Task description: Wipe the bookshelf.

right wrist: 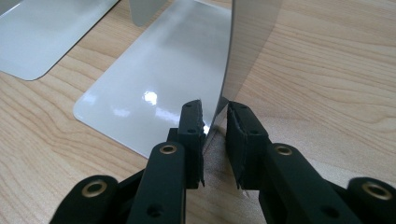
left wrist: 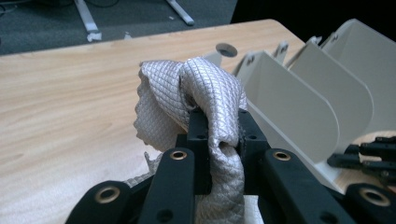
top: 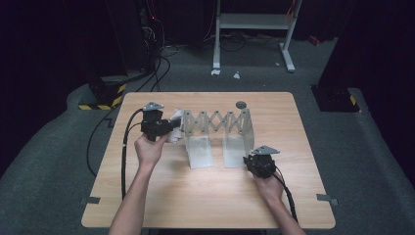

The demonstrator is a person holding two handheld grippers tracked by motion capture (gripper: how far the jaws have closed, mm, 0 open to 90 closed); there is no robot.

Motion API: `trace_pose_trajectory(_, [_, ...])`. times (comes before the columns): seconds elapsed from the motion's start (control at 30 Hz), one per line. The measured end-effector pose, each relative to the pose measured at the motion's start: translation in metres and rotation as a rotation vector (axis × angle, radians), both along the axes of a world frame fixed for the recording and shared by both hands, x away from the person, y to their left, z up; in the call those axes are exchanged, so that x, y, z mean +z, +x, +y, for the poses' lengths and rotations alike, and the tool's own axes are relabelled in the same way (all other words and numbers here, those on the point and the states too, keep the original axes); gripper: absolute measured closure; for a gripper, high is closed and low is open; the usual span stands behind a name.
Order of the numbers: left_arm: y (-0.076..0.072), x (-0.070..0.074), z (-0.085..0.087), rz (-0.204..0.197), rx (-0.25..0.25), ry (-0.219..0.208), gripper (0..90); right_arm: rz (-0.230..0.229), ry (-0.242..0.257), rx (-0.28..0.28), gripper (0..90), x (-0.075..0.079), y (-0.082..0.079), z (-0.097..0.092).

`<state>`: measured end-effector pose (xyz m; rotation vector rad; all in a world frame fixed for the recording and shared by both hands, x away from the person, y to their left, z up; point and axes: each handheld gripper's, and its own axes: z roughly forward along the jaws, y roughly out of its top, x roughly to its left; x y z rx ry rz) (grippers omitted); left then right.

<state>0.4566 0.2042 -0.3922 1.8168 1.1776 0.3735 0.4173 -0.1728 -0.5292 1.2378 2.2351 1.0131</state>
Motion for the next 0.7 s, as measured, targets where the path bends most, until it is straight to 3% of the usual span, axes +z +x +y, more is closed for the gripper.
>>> trace_pose_trajectory(0.23, [0.009,-0.003,0.000,0.009,0.007,0.001,79.2,-0.001,-0.001,0.000,76.6,0.000,0.000,0.000])
trace_pose_trajectory(0.53, [0.017,-0.029,-0.005,0.067,0.013,0.039,79.1,-0.001,-0.001,0.001,76.6,0.000,0.000,0.000])
trace_pose_trajectory(0.7, [0.018,-0.043,-0.006,0.087,0.021,0.029,79.1,-0.002,-0.002,0.001,76.6,0.000,0.000,0.000])
